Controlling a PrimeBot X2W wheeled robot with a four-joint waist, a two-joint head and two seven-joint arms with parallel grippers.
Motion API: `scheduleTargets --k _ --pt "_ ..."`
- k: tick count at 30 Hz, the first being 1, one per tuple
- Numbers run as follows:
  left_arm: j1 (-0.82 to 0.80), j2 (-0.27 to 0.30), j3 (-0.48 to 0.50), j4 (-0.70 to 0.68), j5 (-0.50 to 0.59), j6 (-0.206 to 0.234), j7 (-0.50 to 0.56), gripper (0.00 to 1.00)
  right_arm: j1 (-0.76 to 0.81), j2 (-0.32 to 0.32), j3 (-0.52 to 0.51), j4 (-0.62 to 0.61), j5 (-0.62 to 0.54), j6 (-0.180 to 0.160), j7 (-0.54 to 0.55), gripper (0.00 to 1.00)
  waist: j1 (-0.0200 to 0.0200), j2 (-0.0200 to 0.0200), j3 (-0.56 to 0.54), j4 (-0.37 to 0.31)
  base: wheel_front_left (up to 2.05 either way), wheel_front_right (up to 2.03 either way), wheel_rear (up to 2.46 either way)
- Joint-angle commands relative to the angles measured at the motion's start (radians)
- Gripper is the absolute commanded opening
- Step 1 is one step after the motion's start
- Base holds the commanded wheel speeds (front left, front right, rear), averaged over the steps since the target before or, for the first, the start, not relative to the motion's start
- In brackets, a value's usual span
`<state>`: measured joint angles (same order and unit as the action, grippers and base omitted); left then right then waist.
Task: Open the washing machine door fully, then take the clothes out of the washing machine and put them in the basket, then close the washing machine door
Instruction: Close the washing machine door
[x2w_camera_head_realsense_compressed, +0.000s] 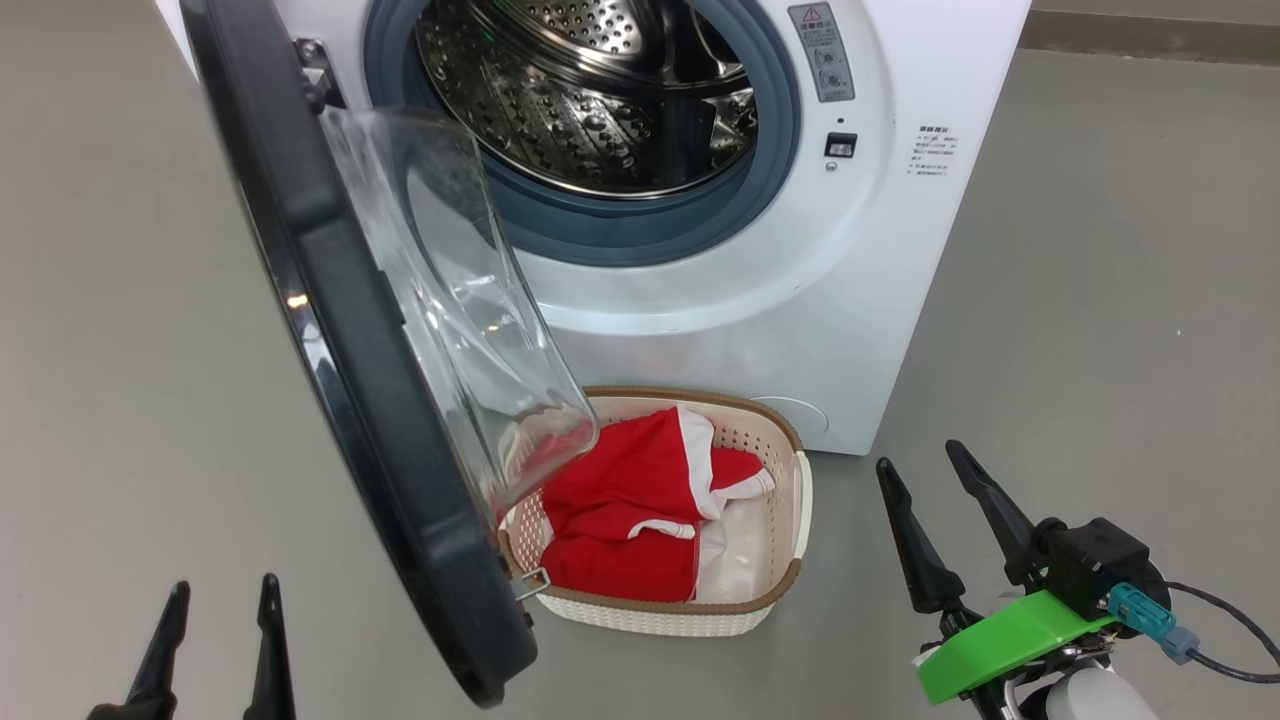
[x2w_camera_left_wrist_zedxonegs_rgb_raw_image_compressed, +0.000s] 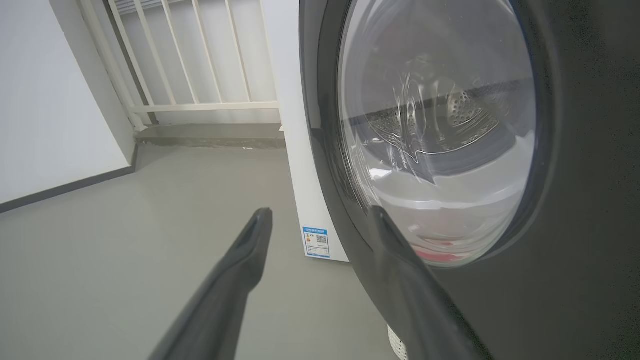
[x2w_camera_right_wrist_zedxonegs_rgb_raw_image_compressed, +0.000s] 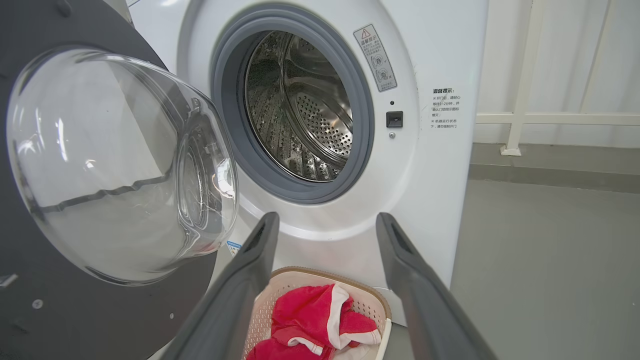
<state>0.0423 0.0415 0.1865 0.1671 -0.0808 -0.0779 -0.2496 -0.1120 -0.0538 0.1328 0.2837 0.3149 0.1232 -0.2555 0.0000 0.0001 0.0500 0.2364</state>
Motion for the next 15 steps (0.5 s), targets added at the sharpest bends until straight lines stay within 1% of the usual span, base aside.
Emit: scheduleTargets --k 1,3,8,11,13,15 --pt "-0.013 0.009 0.029 -0.021 0.019 0.015 -0.012 1.0 -0.032 0.003 0.019 -0.022 0.007 0.008 -0.006 1.0 0.0 -0.0001 0.001 0.0 0.0 0.0 0.0" --pt "-0.017 0.01 0.024 -0.024 0.038 0.017 -0.012 0.0 -0.033 0.003 0.019 -0.022 0.008 0.008 -0.006 1.0 0.0 -0.0001 0.003 0.0 0.0 0.0 0.0" --pt "-0.046 0.012 0.017 -0.06 0.052 0.018 -0.012 0.0 -0.033 0.003 0.016 -0.024 0.007 0.008 -0.006 1.0 0.0 -0.0001 0.007 0.001 0.0 0.0 0.0" --pt "-0.073 0.012 0.021 -0.103 0.032 0.016 -0.012 0.0 -0.032 0.003 0.013 -0.023 0.005 0.008 -0.006 1.0 0.0 -0.0001 0.008 0.004 0.0 0.0 0.0" --pt "-0.094 0.01 0.036 -0.126 -0.027 0.01 -0.012 0.0 -0.032 0.003 0.011 -0.022 0.004 0.008 -0.006 1.0 0.0 -0.0001 0.008 0.004 0.0 0.0 0.0" --pt "-0.116 0.01 0.053 -0.137 -0.138 0.002 -0.012 0.0 -0.033 0.003 0.012 -0.022 0.003 0.008 -0.006 1.0 0.0 -0.0001 0.008 0.002 0.0 0.0 0.0"
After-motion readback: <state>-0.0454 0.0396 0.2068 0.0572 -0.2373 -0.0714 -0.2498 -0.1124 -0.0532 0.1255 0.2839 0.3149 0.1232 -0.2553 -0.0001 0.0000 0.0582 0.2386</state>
